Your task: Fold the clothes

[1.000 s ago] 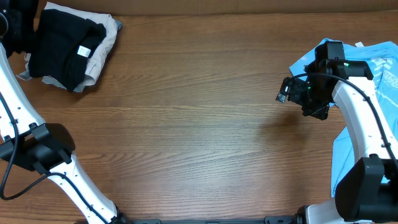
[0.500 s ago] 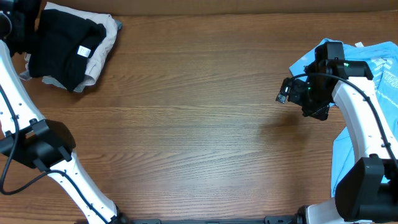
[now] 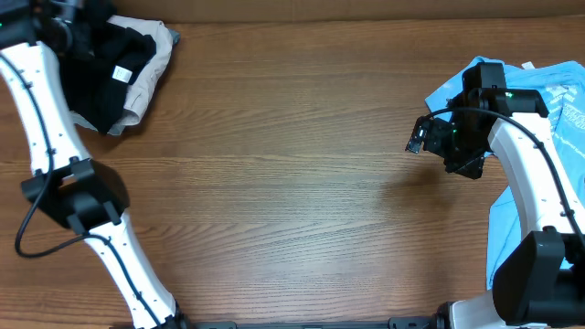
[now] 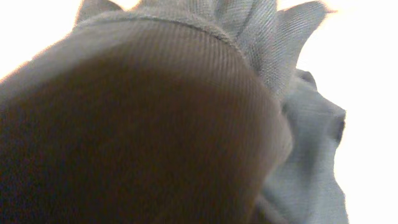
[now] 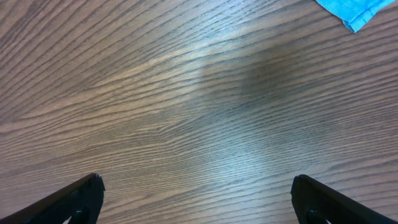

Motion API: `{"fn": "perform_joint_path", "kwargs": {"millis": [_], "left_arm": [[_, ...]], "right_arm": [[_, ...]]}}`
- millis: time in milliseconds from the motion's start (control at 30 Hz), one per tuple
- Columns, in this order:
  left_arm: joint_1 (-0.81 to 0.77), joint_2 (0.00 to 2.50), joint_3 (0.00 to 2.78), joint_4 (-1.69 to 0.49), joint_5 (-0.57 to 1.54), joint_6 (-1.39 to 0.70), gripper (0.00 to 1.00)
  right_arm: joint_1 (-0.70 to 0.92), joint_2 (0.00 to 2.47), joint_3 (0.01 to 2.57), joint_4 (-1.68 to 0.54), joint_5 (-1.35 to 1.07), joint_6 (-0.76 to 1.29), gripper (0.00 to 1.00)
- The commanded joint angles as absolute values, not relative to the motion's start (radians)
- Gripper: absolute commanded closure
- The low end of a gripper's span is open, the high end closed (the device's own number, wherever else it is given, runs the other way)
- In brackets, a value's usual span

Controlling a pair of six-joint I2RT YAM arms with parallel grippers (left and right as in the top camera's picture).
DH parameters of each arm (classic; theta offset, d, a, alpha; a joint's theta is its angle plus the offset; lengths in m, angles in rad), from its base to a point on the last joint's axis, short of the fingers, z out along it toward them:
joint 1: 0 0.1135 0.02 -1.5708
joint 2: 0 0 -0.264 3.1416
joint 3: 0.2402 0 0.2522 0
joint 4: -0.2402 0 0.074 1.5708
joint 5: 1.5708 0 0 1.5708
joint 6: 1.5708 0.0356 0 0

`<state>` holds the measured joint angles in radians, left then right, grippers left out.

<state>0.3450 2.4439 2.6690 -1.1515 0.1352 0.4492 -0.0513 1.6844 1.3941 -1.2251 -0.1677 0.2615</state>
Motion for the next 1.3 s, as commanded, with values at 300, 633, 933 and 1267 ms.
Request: {"fn": "perform_joint_path", "kwargs": {"millis": [300,633,933,1267], "left_arm": [[0.203,2.443,2.7,-1.145,0.202,0.207,0.0],[0.204,2.333,2.804,-1.102,0.203,0.201,0.0],[0.292,2.335,2.796,-0.953,0.109,0.178,0.0],[0.327,2.347,2.55,-0.833,0.051,0.159,0.0]], "right_arm": [[-0.056,1.672,1.407,-1.225,-0.158,0.258,0.0],[-0.056,1.672,1.407,-1.225,-0.158,0.258,0.0],[-0.056,1.672,1.407,-1.237,-0.158,0.258,0.0],[-0.056,1.672,1.407,-1.243,-0.182,0.259,0.0]]}}
